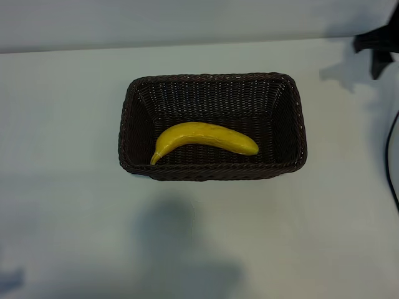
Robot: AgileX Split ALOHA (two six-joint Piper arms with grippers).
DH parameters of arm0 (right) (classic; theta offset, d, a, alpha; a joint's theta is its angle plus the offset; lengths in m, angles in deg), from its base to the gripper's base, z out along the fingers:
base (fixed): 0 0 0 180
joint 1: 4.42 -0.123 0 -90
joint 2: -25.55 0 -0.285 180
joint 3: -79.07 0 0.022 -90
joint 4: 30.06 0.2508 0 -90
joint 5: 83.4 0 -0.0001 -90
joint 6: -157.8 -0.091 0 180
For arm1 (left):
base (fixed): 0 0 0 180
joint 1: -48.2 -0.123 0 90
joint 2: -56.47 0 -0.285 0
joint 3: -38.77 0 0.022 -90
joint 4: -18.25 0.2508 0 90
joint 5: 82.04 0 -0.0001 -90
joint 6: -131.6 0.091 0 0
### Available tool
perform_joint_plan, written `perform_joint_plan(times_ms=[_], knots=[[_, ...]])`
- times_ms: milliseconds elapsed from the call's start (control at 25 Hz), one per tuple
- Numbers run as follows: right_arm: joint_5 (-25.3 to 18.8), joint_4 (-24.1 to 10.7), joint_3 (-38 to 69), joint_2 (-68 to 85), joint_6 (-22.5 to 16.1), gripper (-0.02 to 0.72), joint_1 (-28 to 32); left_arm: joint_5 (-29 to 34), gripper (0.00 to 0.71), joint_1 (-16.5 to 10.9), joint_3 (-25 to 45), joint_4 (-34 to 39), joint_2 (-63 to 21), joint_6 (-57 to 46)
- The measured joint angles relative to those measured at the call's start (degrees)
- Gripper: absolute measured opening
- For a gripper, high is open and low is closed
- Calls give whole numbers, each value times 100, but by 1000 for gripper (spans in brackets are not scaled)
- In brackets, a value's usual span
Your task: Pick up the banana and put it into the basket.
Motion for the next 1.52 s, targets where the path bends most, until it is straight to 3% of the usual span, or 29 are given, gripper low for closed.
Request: perform_joint_plan(times_ms=[240, 560, 960, 1520], knots=[[-109, -5, 0, 0, -64, 526, 451, 0, 489, 0, 0, 0, 0, 0], [-110, 1, 185, 591, -107, 526, 493, 0, 489, 0, 0, 0, 0, 0], [-124, -159, 1904, 2816, -107, 525, 493, 0, 489, 0, 0, 0, 0, 0], [-48, -26, 4696, 6456, -217, 525, 493, 0, 489, 0, 0, 0, 0, 0]])
